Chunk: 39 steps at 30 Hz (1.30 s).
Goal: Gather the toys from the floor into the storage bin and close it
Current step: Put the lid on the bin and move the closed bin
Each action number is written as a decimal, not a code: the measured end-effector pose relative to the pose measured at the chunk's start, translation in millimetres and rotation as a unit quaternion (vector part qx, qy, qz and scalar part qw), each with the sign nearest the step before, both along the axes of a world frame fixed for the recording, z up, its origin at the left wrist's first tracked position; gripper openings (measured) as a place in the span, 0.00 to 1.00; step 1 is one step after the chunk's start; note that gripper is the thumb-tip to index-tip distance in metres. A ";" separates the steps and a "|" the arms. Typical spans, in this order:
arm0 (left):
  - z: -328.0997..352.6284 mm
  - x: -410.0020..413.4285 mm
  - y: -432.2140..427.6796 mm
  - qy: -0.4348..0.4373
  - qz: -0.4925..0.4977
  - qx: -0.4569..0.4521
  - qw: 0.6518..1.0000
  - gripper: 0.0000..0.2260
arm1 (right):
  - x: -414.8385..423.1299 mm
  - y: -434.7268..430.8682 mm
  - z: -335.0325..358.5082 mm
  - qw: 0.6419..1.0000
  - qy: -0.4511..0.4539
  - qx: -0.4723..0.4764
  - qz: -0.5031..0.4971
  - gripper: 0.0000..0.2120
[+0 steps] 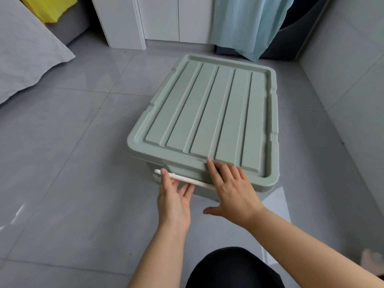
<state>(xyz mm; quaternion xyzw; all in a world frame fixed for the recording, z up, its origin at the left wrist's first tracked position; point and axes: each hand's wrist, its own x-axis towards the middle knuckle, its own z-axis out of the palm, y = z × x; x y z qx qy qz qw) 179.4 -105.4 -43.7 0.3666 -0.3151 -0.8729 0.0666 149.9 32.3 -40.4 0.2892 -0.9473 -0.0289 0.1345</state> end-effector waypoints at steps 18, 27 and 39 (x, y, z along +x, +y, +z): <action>4.6 -3.7 28.1 -0.011 0.048 -0.157 0.986 0.11 | -18.7 -1.6 6.1 0.986 -0.033 -0.163 0.034 0.22; 11.1 -17.4 42.1 -0.033 0.030 -0.076 0.996 0.11 | -24.3 -8.3 17.2 0.978 -0.098 -0.181 0.008 0.16; -1.2 -40.1 13.1 -0.103 0.065 -0.183 0.975 0.18 | -86.9 41.4 49.1 0.944 -0.188 -0.269 -0.027 0.15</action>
